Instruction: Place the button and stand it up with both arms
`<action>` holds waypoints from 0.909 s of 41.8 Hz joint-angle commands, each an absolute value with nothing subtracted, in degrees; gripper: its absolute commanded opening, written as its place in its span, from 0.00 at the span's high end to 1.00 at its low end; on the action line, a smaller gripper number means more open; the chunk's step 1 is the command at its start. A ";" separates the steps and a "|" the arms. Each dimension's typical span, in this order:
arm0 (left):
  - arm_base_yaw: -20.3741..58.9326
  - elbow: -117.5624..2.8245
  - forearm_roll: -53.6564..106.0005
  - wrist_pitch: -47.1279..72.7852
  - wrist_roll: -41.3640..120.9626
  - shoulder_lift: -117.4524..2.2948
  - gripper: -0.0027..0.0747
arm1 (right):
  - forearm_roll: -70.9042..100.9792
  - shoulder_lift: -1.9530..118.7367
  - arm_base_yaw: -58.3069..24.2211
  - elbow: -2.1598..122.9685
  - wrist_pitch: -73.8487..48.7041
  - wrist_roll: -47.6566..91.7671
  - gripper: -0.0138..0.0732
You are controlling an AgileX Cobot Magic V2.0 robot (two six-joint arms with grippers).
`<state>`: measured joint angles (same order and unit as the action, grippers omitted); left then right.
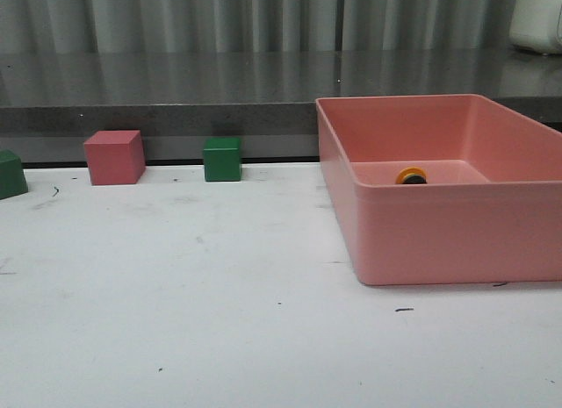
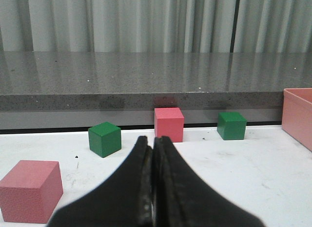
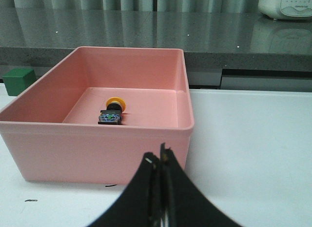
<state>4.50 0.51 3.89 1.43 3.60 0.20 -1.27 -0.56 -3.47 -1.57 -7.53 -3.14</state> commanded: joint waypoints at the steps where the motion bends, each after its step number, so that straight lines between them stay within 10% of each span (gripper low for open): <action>1: 5.05 0.95 4.27 -6.67 3.59 1.47 0.99 | -1.72 -1.67 -3.09 -0.43 -2.71 -2.85 0.92; 38: 5.18 -38.55 8.36 32.03 3.59 -25.66 0.99 | -2.08 29.40 -3.09 37.10 -33.87 -2.85 0.92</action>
<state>4.83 -37.17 7.22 35.01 3.60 -22.98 -1.39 26.12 -3.47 35.32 -37.17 -3.14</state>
